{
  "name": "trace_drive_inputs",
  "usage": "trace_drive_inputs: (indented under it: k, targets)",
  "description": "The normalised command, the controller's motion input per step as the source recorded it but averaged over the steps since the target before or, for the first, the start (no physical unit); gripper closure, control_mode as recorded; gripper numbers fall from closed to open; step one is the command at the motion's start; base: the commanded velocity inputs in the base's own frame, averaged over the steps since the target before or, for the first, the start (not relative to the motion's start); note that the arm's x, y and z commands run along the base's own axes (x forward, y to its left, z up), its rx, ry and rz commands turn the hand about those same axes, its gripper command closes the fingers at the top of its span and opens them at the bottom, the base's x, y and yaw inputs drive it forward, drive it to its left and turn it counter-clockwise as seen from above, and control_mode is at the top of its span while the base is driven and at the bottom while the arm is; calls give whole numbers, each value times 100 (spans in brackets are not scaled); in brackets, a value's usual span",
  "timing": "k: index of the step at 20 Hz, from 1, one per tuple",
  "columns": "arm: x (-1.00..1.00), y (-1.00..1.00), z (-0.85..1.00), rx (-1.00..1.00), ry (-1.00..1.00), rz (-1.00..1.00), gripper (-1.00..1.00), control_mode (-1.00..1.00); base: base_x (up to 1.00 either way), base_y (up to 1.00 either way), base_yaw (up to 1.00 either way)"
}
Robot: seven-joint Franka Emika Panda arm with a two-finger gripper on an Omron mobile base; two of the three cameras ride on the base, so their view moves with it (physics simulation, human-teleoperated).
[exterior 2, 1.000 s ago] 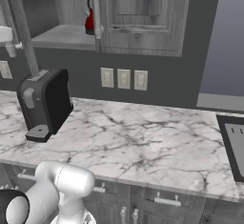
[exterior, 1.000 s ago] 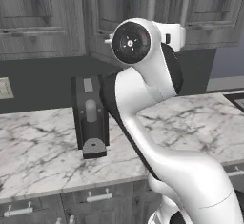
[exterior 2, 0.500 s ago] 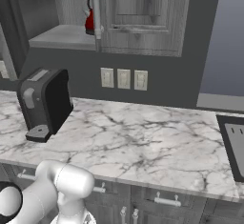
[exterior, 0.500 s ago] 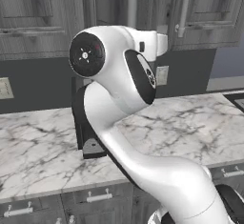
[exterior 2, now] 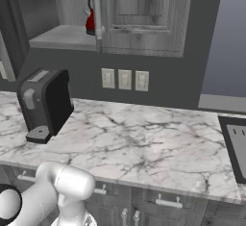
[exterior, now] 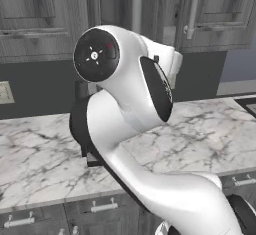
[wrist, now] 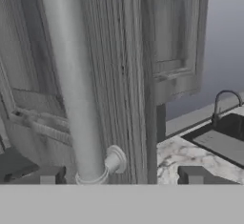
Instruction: Open the cabinet, pick the kettle from the cabinet, and place it in the sink.
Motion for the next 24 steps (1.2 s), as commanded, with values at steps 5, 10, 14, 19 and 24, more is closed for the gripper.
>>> trace_drive_inputs:
  k: [5,10,14,19,24]
  targets:
    - [-59,-31,-3,36,-12,0,-100,-100,0,0,0]
    - [-36,-55,0,36,-14,5,-100,-100,0,0,0]
    - [-15,-62,-1,37,-2,2,-100,-100,0,0,0]
    - [-3,-57,0,38,6,1,-100,-100,0,0,0]
    - [3,-49,-1,35,4,10,-100,-100,0,0,0]
